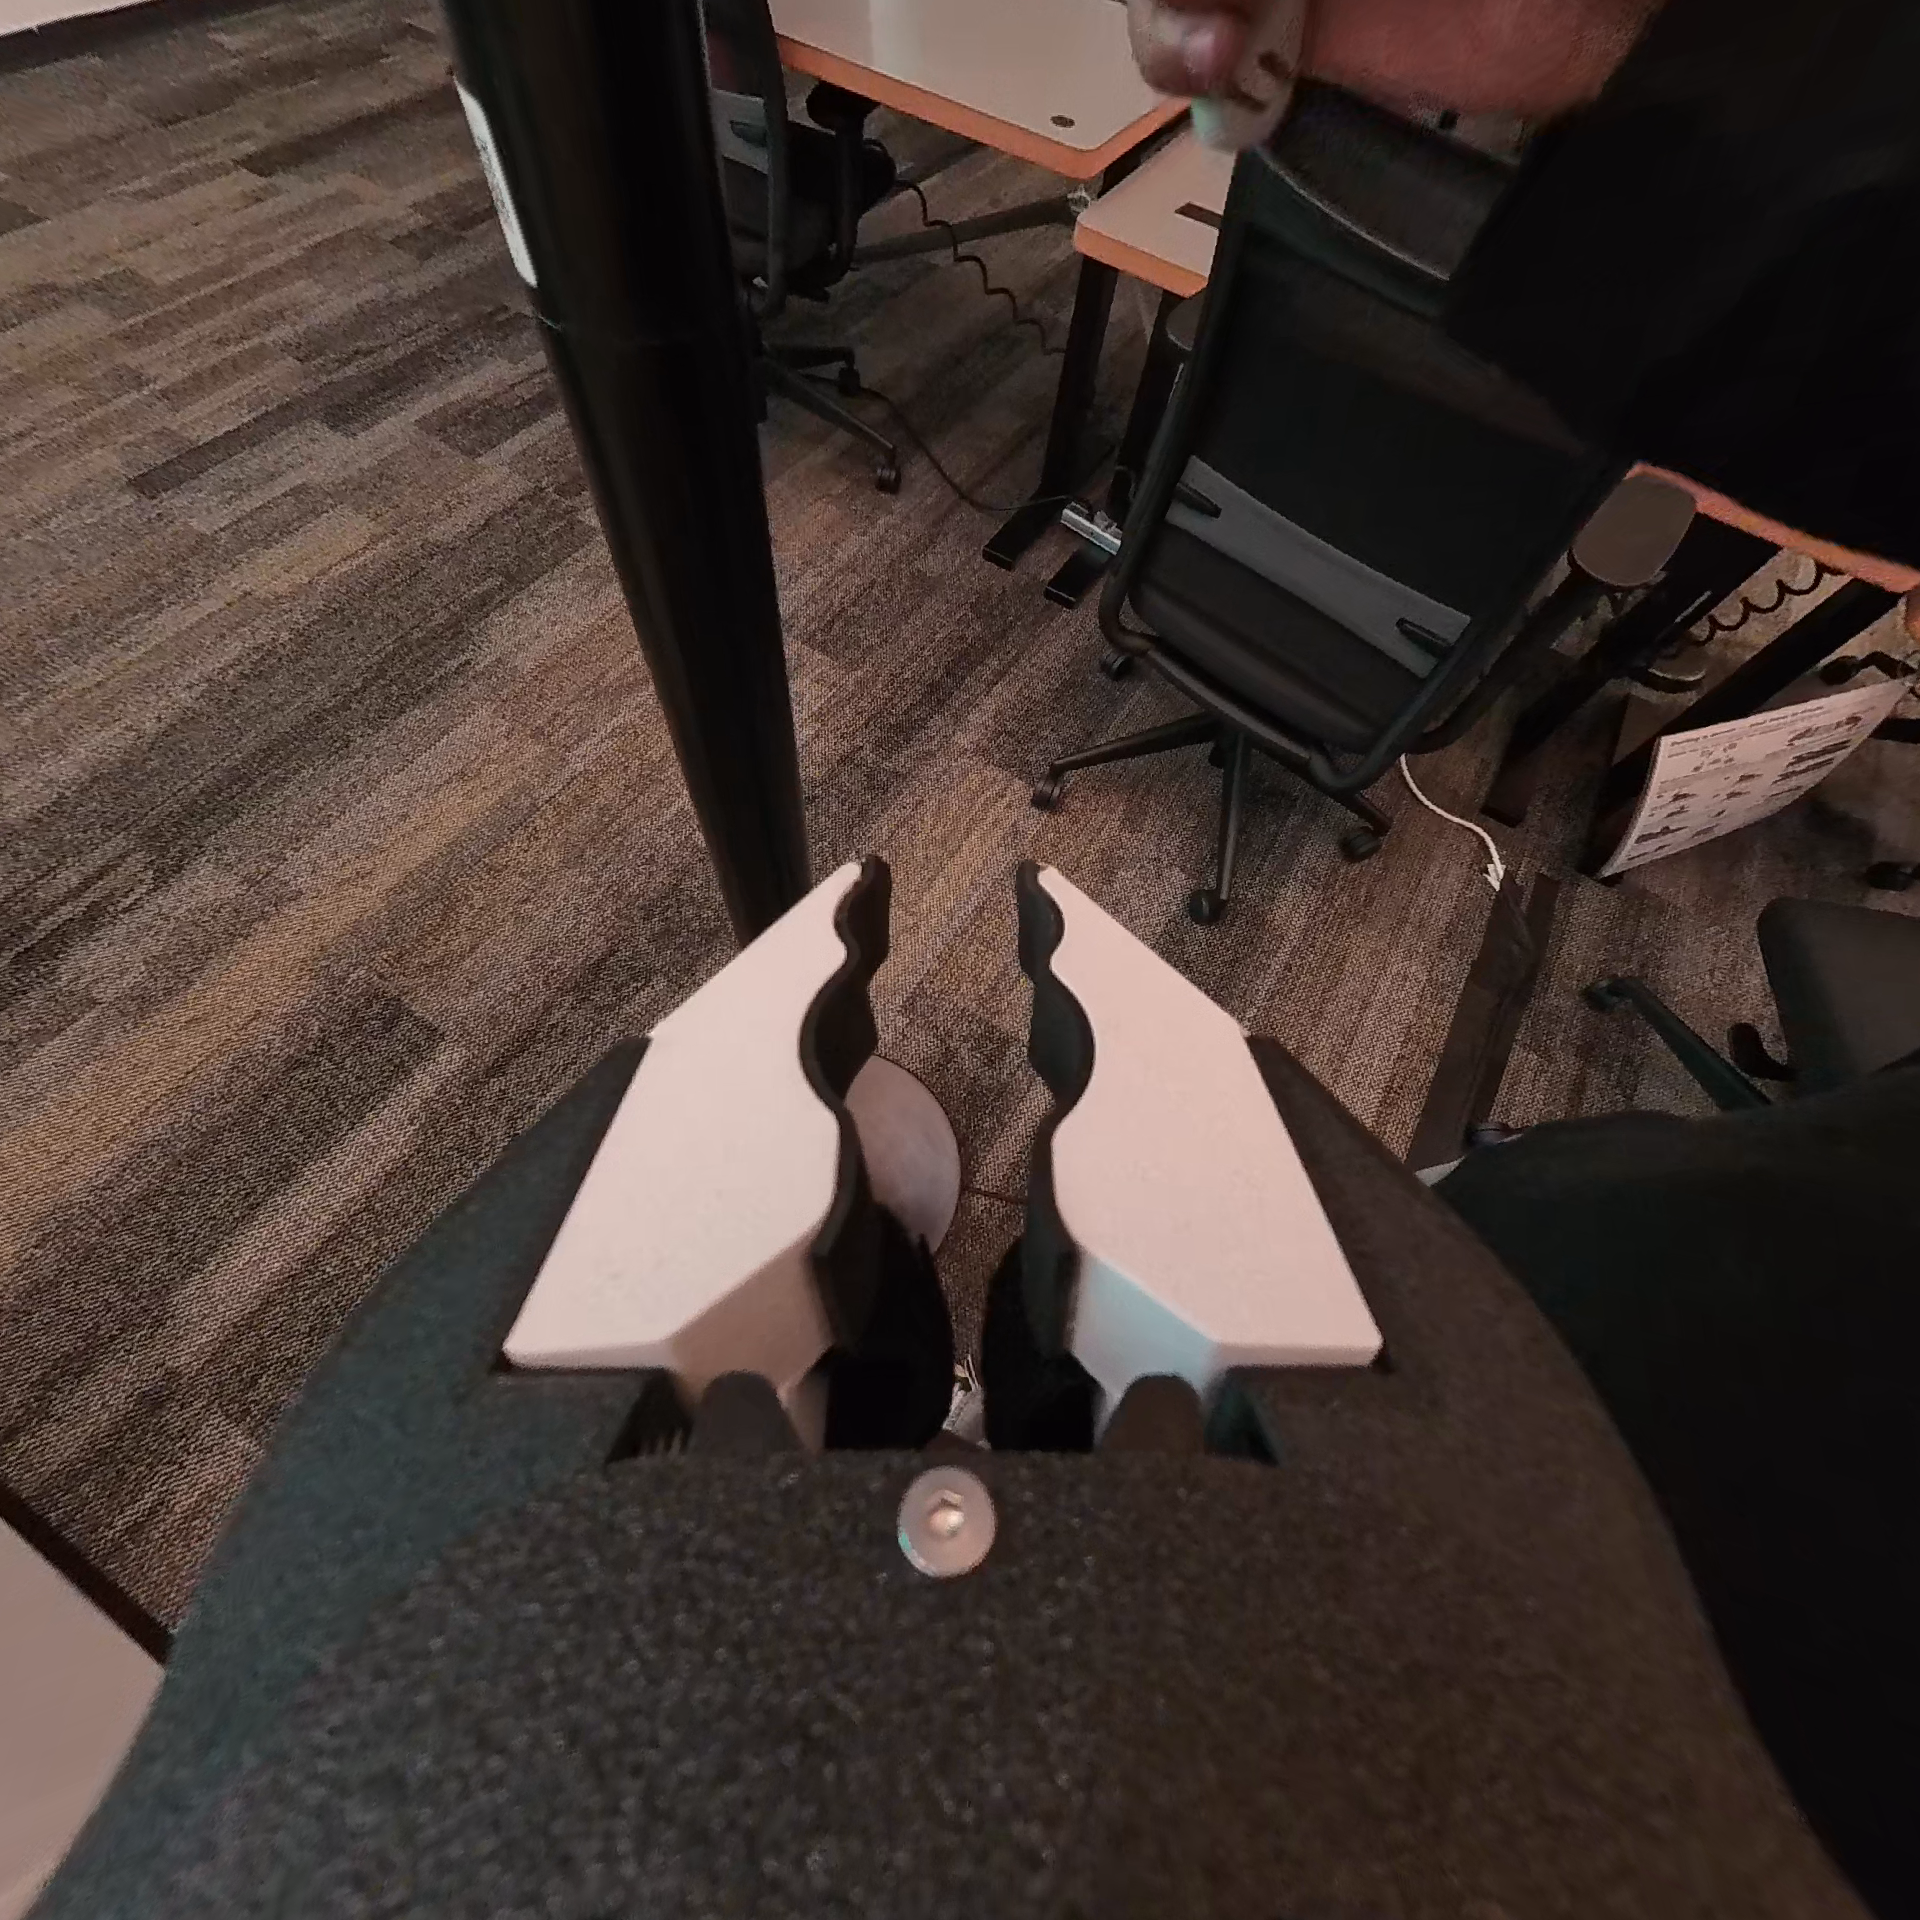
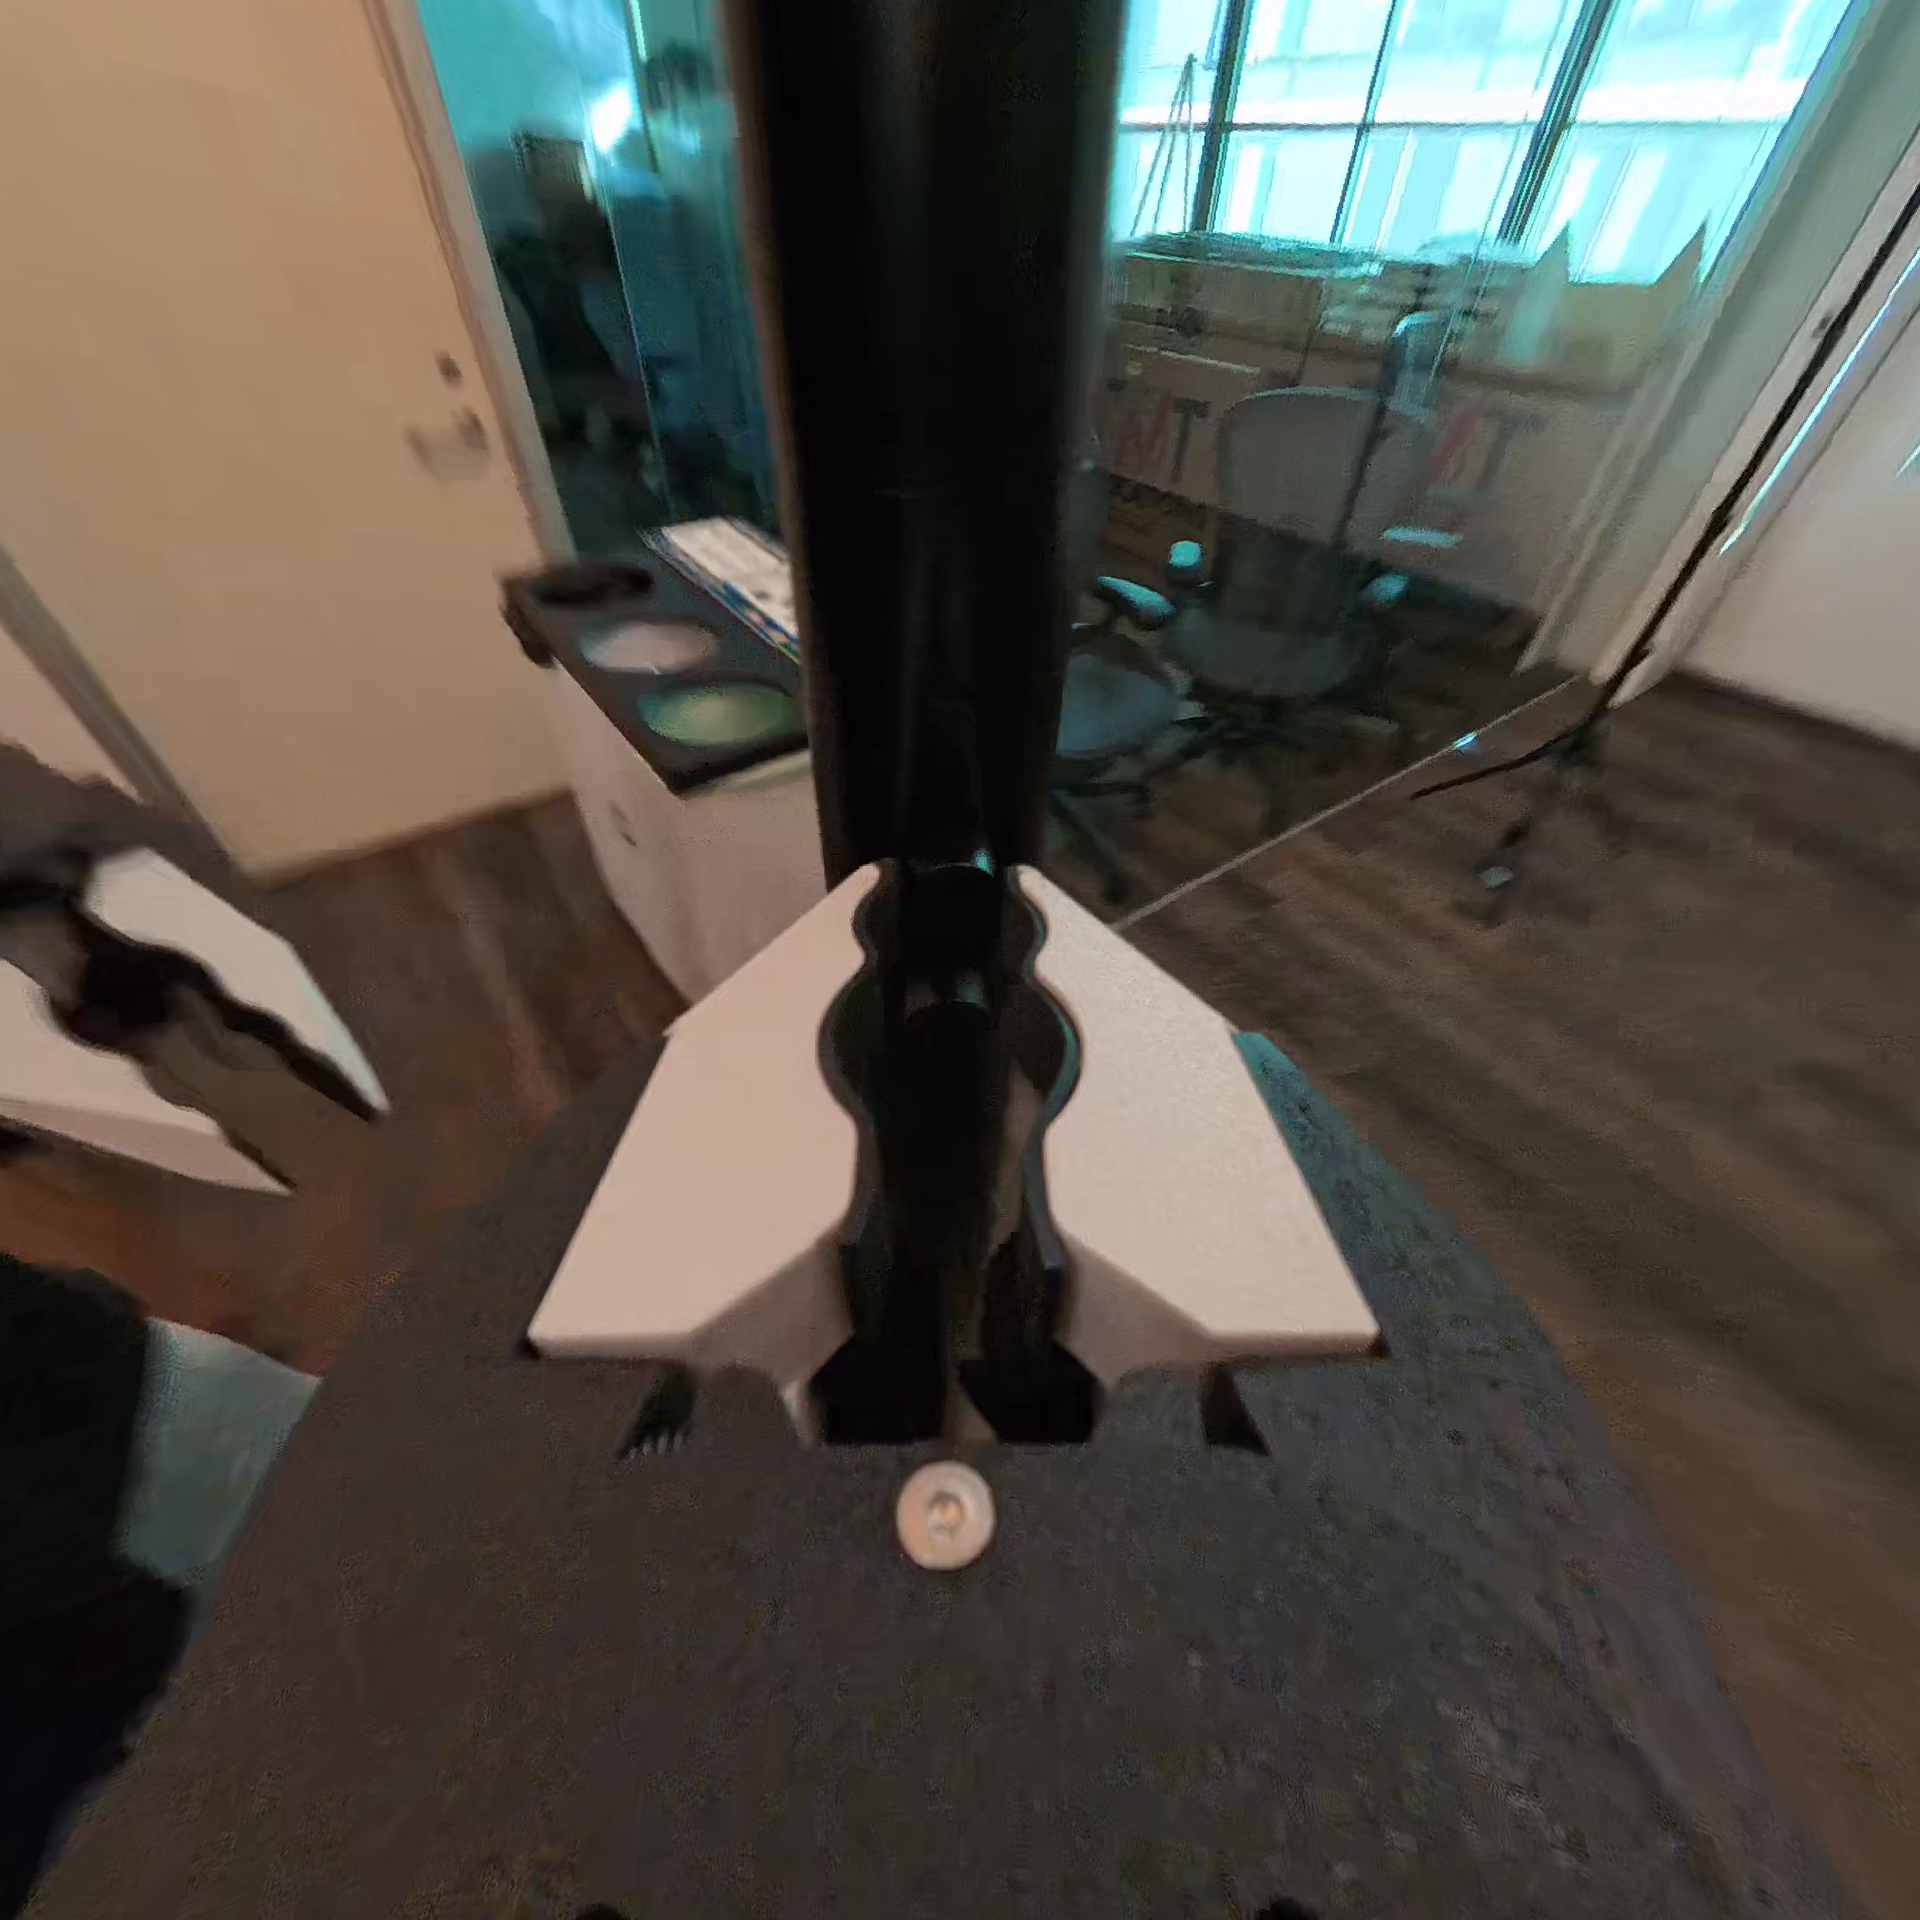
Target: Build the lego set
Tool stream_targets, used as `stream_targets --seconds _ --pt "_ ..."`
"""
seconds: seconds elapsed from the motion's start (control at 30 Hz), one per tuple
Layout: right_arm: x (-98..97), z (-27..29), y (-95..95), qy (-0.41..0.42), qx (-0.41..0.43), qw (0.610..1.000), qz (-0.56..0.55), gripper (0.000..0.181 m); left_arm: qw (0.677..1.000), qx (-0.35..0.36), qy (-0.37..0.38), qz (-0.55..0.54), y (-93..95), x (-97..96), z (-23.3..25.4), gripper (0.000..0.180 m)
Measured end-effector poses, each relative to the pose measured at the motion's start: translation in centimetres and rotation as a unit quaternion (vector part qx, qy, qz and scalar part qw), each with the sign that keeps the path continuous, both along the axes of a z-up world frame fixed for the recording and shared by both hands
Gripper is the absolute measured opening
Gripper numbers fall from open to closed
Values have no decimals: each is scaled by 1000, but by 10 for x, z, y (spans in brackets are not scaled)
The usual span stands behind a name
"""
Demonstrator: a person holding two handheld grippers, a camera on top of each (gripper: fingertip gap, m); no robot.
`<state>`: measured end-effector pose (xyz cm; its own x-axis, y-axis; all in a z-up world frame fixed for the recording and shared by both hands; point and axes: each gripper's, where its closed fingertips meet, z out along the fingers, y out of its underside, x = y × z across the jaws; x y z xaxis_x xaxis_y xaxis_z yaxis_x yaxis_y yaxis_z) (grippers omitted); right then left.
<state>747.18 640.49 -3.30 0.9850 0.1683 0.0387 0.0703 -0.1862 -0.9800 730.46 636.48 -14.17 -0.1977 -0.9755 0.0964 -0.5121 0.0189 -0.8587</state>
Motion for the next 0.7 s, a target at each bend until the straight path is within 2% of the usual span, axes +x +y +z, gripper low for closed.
stream_targets --seconds 0.03,0.07,0.13,0.27,0.4,0.53,0.63,0.7 --pt "0 0 0 -45 0 999 1 19 1000 0 0 -1 -1 0 0 22" --pt "0 0 0 -78 -1 997 3 19 1000 1 1 -2 -1 1 0 22" --pt "-1 -1 0 -92 -7 996 10 19 1000 3 1 -2 -1 1 1 22" --pt "-2 -3 1 -26 -13 999 17 19 1000 2 1 -1 0 1 1 22" --pt "-3 0 -1 103 -22 994 15 18 1000 1 0 0 -1 3 3 21" --pt "-4 0 -2 271 -31 962 12 18 1000 3 0 -2 -2 4 3 21" --pt "-4 0 -2 339 -38 940 1 18 1000 2 0 -3 -3 6 3 22" --pt "-3 0 -2 352 -42 935 -3 18 1000 2 -1 -4 -3 7 3 22"
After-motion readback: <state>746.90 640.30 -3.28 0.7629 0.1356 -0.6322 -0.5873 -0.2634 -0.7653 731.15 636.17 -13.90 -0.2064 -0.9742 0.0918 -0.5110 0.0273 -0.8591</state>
